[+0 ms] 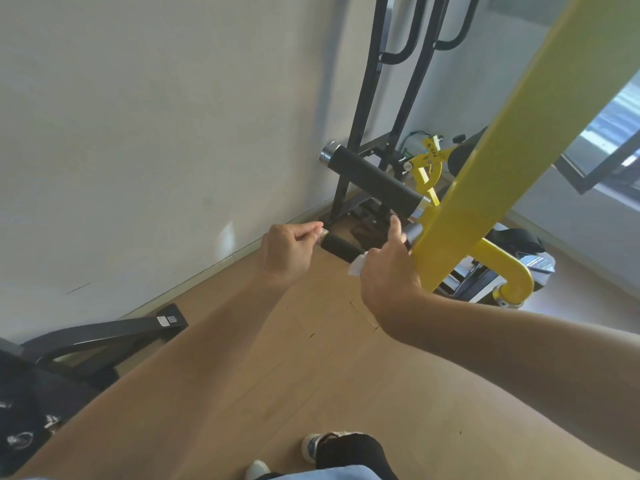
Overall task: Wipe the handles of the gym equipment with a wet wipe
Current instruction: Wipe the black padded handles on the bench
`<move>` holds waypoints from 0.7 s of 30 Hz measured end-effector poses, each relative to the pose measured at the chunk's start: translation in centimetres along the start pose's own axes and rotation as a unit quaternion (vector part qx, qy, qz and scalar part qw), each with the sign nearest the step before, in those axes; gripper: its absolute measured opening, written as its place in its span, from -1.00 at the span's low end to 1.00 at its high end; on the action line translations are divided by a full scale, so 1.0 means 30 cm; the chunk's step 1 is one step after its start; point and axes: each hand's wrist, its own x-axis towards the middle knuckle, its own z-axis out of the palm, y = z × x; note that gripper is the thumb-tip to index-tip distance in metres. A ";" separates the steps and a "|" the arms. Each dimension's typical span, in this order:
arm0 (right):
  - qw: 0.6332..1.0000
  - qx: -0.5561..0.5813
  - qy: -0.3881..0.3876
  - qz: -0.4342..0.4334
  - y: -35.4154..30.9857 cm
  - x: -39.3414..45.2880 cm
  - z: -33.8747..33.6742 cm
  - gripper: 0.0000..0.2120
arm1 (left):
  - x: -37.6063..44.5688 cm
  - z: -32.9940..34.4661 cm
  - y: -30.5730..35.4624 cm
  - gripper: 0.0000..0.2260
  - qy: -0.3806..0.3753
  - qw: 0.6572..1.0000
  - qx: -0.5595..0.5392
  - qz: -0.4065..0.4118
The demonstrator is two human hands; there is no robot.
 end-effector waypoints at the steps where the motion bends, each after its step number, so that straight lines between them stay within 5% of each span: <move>1: 0.999 0.029 0.038 -0.004 0.005 -0.013 -0.023 -0.67 | 0.000 -0.005 0.006 -0.80 0.002 1.000 -0.007 -0.001; 3: 0.979 0.143 0.141 -0.023 0.015 -0.032 -0.054 -0.72 | 0.000 -0.036 0.028 -0.84 0.017 0.999 -0.033 -0.009; 5: 0.905 0.374 0.194 -0.059 0.043 -0.067 -0.085 -0.79 | -0.008 -0.089 0.064 -0.85 0.029 0.997 -0.076 -0.004; 7: 0.752 0.636 0.160 -0.067 0.080 -0.111 -0.112 -0.80 | -0.032 -0.150 0.110 -0.81 0.022 0.994 -0.110 0.013; 9: 0.612 0.772 0.165 -0.051 0.098 -0.138 -0.116 -0.77 | -0.070 -0.200 0.156 -0.67 -0.004 0.985 -0.170 0.009; 13: 0.452 0.864 0.220 0.025 0.096 -0.136 -0.113 -0.80 | -0.131 -0.247 0.215 -0.56 -0.063 0.954 -0.295 -0.008; 21: 0.150 0.983 0.094 0.058 0.094 -0.116 -0.140 -0.75 | -0.145 -0.257 0.279 -0.65 -0.079 0.953 -0.293 0.029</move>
